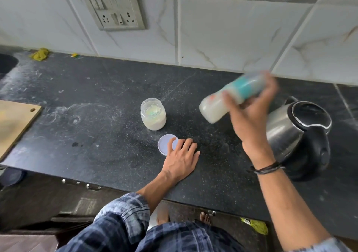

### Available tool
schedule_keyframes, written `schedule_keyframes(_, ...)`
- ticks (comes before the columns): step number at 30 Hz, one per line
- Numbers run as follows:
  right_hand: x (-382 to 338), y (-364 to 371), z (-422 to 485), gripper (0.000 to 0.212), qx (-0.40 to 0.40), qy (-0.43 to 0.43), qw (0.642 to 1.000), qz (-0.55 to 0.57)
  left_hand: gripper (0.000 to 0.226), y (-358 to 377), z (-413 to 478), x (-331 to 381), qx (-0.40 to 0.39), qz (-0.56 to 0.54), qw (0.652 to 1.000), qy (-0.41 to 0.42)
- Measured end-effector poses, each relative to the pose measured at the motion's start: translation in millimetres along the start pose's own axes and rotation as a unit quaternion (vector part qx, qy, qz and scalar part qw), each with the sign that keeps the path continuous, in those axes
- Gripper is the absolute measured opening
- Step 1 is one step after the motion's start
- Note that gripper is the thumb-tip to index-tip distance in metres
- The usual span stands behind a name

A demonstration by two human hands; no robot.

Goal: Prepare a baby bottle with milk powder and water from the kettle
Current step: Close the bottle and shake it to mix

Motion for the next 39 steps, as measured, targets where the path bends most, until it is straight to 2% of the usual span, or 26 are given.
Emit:
schedule_keyframes(1, 6, 4, -1, 0.089, -0.050, 0.026, 0.998, -0.022, 0.029, 0, 0, -1, -0.001, 0.000, 1.000, -0.001)
schedule_keyframes(2, 7, 5, -5, 0.089, -0.057, 0.029, 0.998, -0.021, 0.029, 0, 0, -1, -0.002, 0.000, 1.000, -0.001)
schedule_keyframes(5, 0, 0, -9, 0.087, 0.088, -0.030, 0.991, 0.094, 0.028, 0, 0, 0, 0.004, 0.002, 1.000, -0.006)
schedule_keyframes(6, 2, -1, -8, 0.087, 0.113, -0.040, 0.987, 0.109, 0.028, 0, 0, -1, 0.004, 0.003, 1.000, -0.005)
schedule_keyframes(7, 3, 0, -6, 0.087, 0.102, -0.038, 0.989, 0.100, 0.028, 0, 0, 0, 0.004, 0.002, 1.000, -0.003)
schedule_keyframes(10, 7, 11, -8, 0.084, -0.033, 0.012, 0.999, 0.002, 0.027, 0, -1, 0, 0.006, -0.003, 1.000, -0.001)
schedule_keyframes(11, 6, 9, -11, 0.084, -0.019, 0.002, 1.000, 0.010, 0.027, 0, -1, -1, 0.006, -0.004, 1.000, -0.002)
schedule_keyframes(14, 0, -2, -10, 0.087, 0.128, -0.050, 0.985, 0.104, 0.027, 0, 0, -1, 0.007, -0.002, 1.000, -0.009)
schedule_keyframes(15, 1, -5, -6, 0.089, 0.131, -0.046, 0.985, 0.106, 0.027, 1, 0, -1, 0.006, -0.001, 1.000, -0.007)
schedule_keyframes(16, 1, -5, 0, 0.089, 0.093, -0.036, 0.992, 0.080, 0.028, 1, 0, 0, 0.005, -0.002, 1.000, -0.004)
schedule_keyframes(18, 5, 2, 2, 0.086, -0.044, 0.012, 0.998, -0.034, 0.028, 1, 0, 0, 0.006, -0.003, 1.000, -0.002)
schedule_keyframes(19, 8, 2, -2, 0.083, -0.058, 0.023, 0.997, -0.049, 0.028, 1, -1, 0, 0.005, -0.003, 1.000, -0.002)
schedule_keyframes(20, 7, 0, -5, 0.082, -0.029, 0.010, 0.999, -0.028, 0.028, 2, 0, 0, 0.006, -0.004, 1.000, -0.003)
schedule_keyframes(22, 3, -4, -9, 0.083, 0.085, -0.017, 0.993, 0.082, 0.027, 1, 0, 0, 0.012, 0.000, 1.000, -0.009)
schedule_keyframes(23, 5, -5, -8, 0.084, 0.109, -0.023, 0.989, 0.102, 0.027, 2, 0, -1, 0.009, 0.001, 1.000, -0.009)
schedule_keyframes(24, 4, -3, -7, 0.084, 0.097, -0.017, 0.991, 0.090, 0.028, 2, 0, -1, 0.006, 0.000, 1.000, -0.007)
schedule_keyframes(27, 10, 7, -8, 0.081, -0.032, 0.038, 0.999, -0.014, 0.028, 2, -1, -1, 0.004, -0.001, 1.000, -0.005)
schedule_keyframes(28, 10, 4, -11, 0.079, -0.012, 0.034, 0.999, -0.006, 0.028, 2, -1, 0, 0.003, -0.002, 1.000, -0.005)
schedule_keyframes(31, -1, -7, -12, 0.080, 0.128, -0.028, 0.985, 0.111, 0.029, 1, 0, 0, -0.001, -0.004, 1.000, -0.014)
schedule_keyframes(32, 0, -9, -9, 0.081, 0.138, -0.033, 0.983, 0.120, 0.029, 1, 0, -1, -0.004, -0.004, 1.000, -0.013)
schedule_keyframes(33, 0, -8, -5, 0.082, 0.110, -0.021, 0.989, 0.101, 0.029, 1, 0, 0, -0.007, -0.004, 1.000, -0.010)
schedule_keyframes(35, 6, 0, -4, 0.084, 0.000, 0.039, 0.999, 0.016, 0.029, 0, -1, 0, -0.005, -0.002, 1.000, -0.006)
schedule_keyframes(36, 8, 0, -6, 0.085, -0.020, 0.044, 0.999, 0.001, 0.028, 0, 0, 0, -0.004, -0.004, 1.000, -0.004)
schedule_keyframes(39, -4, -6, -11, 0.085, 0.071, -0.055, 0.993, 0.083, 0.028, -1, 0, 0, -0.003, -0.002, 1.000, -0.011)
Point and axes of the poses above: each hand's wrist, its own z-axis towards the middle knuckle, its own y-axis out of the palm, x = y × z, the point moved 4 cm from there along z, towards the middle knuckle, and after that the axes turned 9 degrees about y, right-handed, at the moved point
